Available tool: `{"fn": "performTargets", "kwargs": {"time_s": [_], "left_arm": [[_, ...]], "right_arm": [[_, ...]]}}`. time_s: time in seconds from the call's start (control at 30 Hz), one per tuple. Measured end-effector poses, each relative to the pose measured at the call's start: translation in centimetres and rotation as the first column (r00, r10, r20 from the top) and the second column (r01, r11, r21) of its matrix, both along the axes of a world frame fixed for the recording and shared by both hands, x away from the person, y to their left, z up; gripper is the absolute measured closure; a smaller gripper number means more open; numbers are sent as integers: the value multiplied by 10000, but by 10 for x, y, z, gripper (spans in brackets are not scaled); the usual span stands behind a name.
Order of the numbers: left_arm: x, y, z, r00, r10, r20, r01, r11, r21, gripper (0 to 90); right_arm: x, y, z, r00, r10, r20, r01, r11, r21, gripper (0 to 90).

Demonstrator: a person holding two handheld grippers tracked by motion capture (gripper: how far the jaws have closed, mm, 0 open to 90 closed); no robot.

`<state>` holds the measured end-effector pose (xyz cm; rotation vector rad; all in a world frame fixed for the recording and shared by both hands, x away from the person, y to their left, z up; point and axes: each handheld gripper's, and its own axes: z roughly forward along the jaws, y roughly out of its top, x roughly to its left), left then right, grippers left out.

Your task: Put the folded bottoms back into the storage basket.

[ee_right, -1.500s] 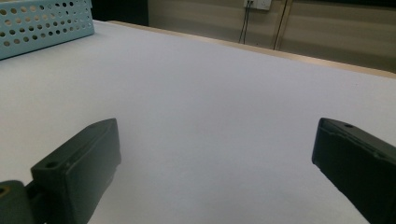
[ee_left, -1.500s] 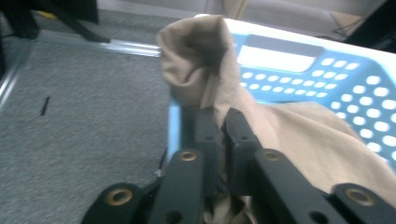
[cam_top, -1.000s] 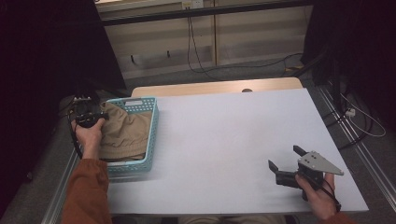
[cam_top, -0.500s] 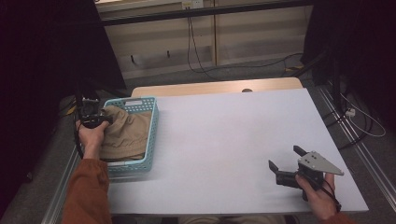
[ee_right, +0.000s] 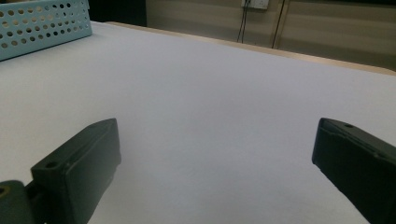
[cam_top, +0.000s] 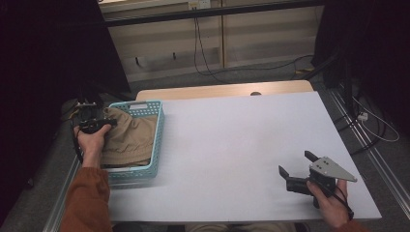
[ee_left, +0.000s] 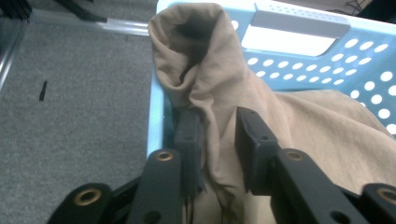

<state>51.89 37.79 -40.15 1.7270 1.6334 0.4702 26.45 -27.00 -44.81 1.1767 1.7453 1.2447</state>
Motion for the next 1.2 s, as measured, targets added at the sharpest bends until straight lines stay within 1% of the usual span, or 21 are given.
{"fn": "performTargets", "kwargs": {"time_s": [0.03, 0.07, 0.13, 0.17, 0.2, 0.23, 0.27, 0.37, 0.4, 0.47, 0.53, 0.6, 0.67, 0.77, 0.83, 0.9, 0.93, 1.03, 1.1, 1.17, 1.2], "left_arm": [[-1, 0, 0, 10000, -2, 46, 2, 10000, 8, 677], [-2, 1, 2, 9997, -174, 151, 172, 9997, 150, 666], [-4, -1, 3, 9989, -83, 465, 86, 9999, -71, 634], [-5, 0, 4, 9988, -179, 458, 179, 9998, 20, 615], [-6, 0, 6, 9980, -55, 623, 53, 10000, 35, 596], [-6, 0, 7, 9978, -21, 664, 20, 10000, 13, 548], [-8, 1, 8, 9974, -124, 712, 117, 9999, 111, 545], [-10, 2, 11, 9963, -299, 800, 302, 9995, -35, 509], [-11, 2, 11, 9949, -313, 961, 317, 9995, -24, 490], [-13, 3, 13, 9935, -308, 1097, 311, 9995, -9, 431], [-15, 4, 14, 9924, -260, 1202, 273, 9996, -94, 362], [-16, 4, 14, 9912, -247, 1298, 246, 9997, 22, 276], [-18, 4, 15, 9886, -261, 1483, 261, 9997, 22, 213], [-20, 5, 16, 9869, -279, 1587, 304, 9995, -132, 124], [-25, 3, 19, 9853, -184, 1700, 233, 9994, -265, 81], [-29, 0, 21, 9832, -397, 1781, 423, 9990, -109, 44], [-33, -2, 23, 9800, -547, 1915, 550, 9985, 38, 50], [-37, -2, 28, 9729, -613, 2230, 655, 9978, -116, 47], [-41, -2, 31, 9649, -792, 2503, 835, 9965, -66, 47], [-45, -2, 32, 9535, -1247, 2745, 1322, 9912, -88, 51], [-47, -2, 33, 9500, -1261, 2856, 1338, 9910, -74, 47]], "right_arm": [[0, 0, 0, 10000, 2, 1, -2, 10000, -5, 13], [0, -1, 0, 10000, -17, 4, 17, 10000, 0, 13], [0, -1, 0, 10000, -18, 1, 18, 10000, 26, 14], [0, -1, 0, 10000, -16, -10, 16, 10000, 34, 13], [-1, -1, 0, 10000, -8, -6, 8, 10000, 25, 13], [-1, -1, 0, 10000, -11, 3, 11, 10000, 22, 13], [-1, -1, 0, 10000, -15, 2, 15, 10000, 31, 14], [-1, -1, 0, 10000, -23, 7, 23, 10000, 12, 14], [-1, -1, 0, 10000, -8, 5, 8, 10000, 1, 13], [-1, -1, 0, 10000, -59, 9, 59, 10000, -12, 14], [-1, 0, 1, 10000, -68, 5, 68, 10000, -14, 14], [-2, 0, 1, 10000, -53, 25, 53, 10000, -22, 14], [-2, 0, 1, 10000, -65, 42, 65, 10000, -35, 13], [-2, 1, 1, 9999, -111, 5, 111, 9999, -44, 13], [-2, 1, 1, 9999, -127, 14, 127, 9999, -50, 14], [-3, 0, 1, 9999, -127, 29, 127, 9999, -60, 14], [-2, 0, 1, 9999, -129, 35, 129, 9999, -69, 14], [-3, 0, 1, 9999, -158, 15, 158, 9999, -69, 14], [-4, 0, 1, 9999, -145, 37, 145, 9999, -63, 14], [-4, 0, 2, 9999, -143, 52, 143, 9999, -58, 13], [-4, 0, 2, 9999, -153, 59, 153, 9999, -62, 14]]}}
